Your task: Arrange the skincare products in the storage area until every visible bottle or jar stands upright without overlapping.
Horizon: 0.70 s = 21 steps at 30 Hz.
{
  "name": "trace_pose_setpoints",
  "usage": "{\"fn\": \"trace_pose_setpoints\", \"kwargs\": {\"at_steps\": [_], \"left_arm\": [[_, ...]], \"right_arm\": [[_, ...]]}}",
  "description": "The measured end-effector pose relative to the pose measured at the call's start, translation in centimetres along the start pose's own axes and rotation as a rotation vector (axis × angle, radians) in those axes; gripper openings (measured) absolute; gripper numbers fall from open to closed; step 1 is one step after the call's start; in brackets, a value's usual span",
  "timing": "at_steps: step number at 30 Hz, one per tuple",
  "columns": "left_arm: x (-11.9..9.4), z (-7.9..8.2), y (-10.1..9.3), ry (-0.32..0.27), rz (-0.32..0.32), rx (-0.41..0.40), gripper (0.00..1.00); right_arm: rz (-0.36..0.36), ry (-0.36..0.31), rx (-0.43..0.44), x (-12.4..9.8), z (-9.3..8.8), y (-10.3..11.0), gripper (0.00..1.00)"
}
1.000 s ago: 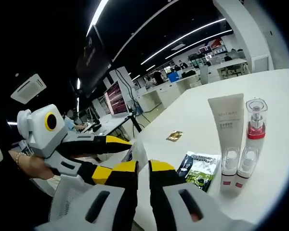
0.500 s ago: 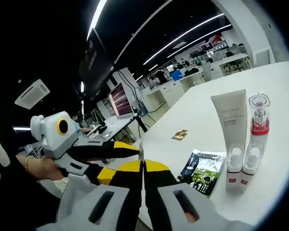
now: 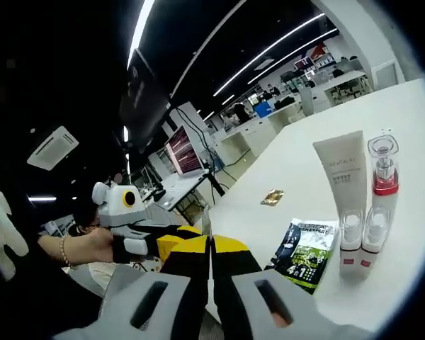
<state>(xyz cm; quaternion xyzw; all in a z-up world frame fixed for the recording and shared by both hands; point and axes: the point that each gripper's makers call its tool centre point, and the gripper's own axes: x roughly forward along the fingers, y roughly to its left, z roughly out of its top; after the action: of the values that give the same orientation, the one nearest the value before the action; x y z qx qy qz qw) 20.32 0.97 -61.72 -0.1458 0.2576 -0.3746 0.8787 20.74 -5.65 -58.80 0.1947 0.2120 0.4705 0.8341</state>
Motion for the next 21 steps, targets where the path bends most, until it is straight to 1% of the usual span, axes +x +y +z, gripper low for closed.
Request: {"fn": "trace_pose_setpoints", "kwargs": {"at_steps": [4,7,8,10,14,17,21], "left_arm": [[-0.1,-0.3,-0.4,0.011,-0.047,-0.048,0.07],[-0.1,-0.3,-0.3,0.005,-0.056,-0.07,0.07],[-0.2,-0.4,-0.1,-0.001,-0.06,-0.096,0.07],[-0.3,-0.3,0.4,-0.018,-0.057,-0.122,0.04],[-0.6,-0.5,0.5,-0.026,-0.044,-0.143,0.03],[-0.9,-0.9,0.6,-0.018,-0.043,-0.169,0.02],[-1.1,-1.5,0.9,-0.009,-0.037,-0.184,0.01]], "right_arm": [[0.007,0.002,0.005,0.3,0.0,0.2,0.01],[0.009,-0.001,0.014,0.7,-0.1,0.3,0.01],[0.011,-0.001,0.016,0.8,-0.1,0.3,0.01],[0.01,0.003,0.014,1.0,-0.2,0.3,0.01],[0.003,0.011,0.014,1.5,-0.5,0.1,0.01],[-0.009,0.016,0.01,2.0,-0.7,-0.1,0.01],[-0.042,0.044,-0.018,2.9,-1.4,-0.4,0.01]]}}
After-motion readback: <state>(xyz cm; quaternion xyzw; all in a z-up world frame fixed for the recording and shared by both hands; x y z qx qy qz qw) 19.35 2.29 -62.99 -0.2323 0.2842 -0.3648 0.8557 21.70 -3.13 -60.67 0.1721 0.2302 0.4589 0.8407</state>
